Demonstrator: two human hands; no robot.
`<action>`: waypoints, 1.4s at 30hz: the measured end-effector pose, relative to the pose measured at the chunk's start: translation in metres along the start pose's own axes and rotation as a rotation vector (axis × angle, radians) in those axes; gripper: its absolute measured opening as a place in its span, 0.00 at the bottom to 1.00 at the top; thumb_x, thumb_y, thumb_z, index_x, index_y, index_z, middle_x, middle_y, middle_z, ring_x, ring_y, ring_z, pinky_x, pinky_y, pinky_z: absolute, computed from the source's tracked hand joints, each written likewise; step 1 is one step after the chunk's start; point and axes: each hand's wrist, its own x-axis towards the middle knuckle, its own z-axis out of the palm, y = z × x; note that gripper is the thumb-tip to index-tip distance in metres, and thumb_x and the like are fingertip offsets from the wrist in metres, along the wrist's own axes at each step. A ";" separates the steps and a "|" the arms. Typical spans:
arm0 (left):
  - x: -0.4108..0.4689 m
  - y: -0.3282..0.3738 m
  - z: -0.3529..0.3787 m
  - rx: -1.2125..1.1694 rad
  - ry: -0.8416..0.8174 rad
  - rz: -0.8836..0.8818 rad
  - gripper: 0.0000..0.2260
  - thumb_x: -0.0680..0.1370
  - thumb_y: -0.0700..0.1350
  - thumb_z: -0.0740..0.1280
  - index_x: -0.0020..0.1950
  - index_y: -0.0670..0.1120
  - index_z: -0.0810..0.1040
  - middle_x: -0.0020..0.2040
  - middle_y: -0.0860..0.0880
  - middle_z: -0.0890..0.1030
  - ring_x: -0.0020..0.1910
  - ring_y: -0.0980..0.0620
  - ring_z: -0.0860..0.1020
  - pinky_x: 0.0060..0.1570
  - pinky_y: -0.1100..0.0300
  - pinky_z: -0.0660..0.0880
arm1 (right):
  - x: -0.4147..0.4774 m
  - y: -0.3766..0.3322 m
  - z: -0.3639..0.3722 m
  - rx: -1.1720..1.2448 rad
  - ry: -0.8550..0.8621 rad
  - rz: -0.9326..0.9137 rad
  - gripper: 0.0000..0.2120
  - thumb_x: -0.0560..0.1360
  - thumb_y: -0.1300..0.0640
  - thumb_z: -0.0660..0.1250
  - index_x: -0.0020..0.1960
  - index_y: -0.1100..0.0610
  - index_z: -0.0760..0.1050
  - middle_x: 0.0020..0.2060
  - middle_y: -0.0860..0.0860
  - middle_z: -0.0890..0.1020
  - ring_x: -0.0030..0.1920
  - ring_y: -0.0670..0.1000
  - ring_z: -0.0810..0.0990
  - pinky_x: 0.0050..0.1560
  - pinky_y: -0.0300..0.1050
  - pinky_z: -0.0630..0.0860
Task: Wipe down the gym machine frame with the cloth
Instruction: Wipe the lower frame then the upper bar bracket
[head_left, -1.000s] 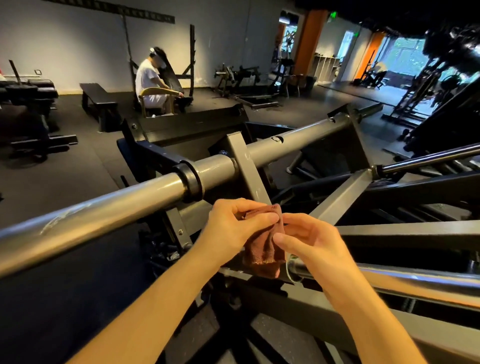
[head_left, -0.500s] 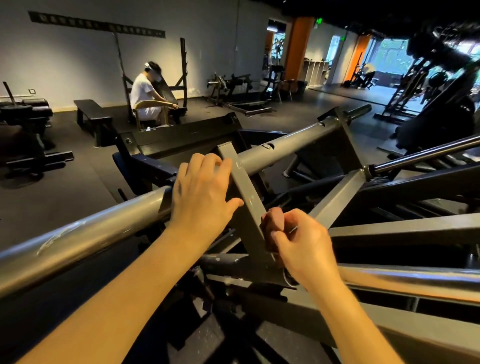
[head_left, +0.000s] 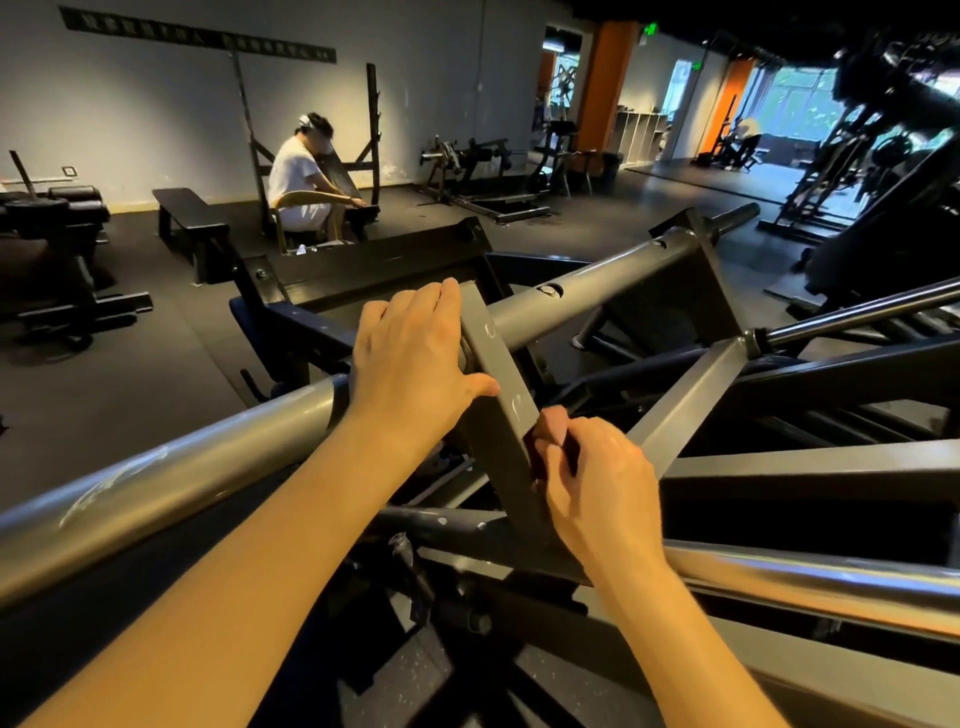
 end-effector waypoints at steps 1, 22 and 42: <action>0.000 0.000 0.001 0.001 -0.002 -0.005 0.48 0.69 0.67 0.76 0.80 0.46 0.61 0.73 0.47 0.72 0.73 0.46 0.68 0.72 0.47 0.61 | 0.004 -0.001 -0.001 -0.021 -0.025 0.003 0.04 0.82 0.49 0.66 0.54 0.48 0.74 0.45 0.45 0.77 0.47 0.47 0.78 0.47 0.37 0.72; -0.001 -0.003 0.001 -0.020 0.030 0.012 0.45 0.68 0.67 0.76 0.77 0.46 0.66 0.67 0.48 0.76 0.65 0.46 0.71 0.65 0.49 0.64 | 0.022 0.004 -0.003 -0.152 -0.253 0.050 0.09 0.80 0.50 0.69 0.58 0.48 0.75 0.48 0.44 0.78 0.52 0.47 0.79 0.59 0.43 0.75; 0.002 -0.010 0.002 -0.099 0.043 -0.006 0.41 0.70 0.63 0.76 0.78 0.49 0.67 0.68 0.51 0.76 0.66 0.48 0.68 0.66 0.50 0.63 | -0.004 0.038 0.027 0.087 0.102 -0.327 0.13 0.72 0.54 0.72 0.56 0.47 0.77 0.52 0.39 0.81 0.50 0.38 0.79 0.55 0.27 0.74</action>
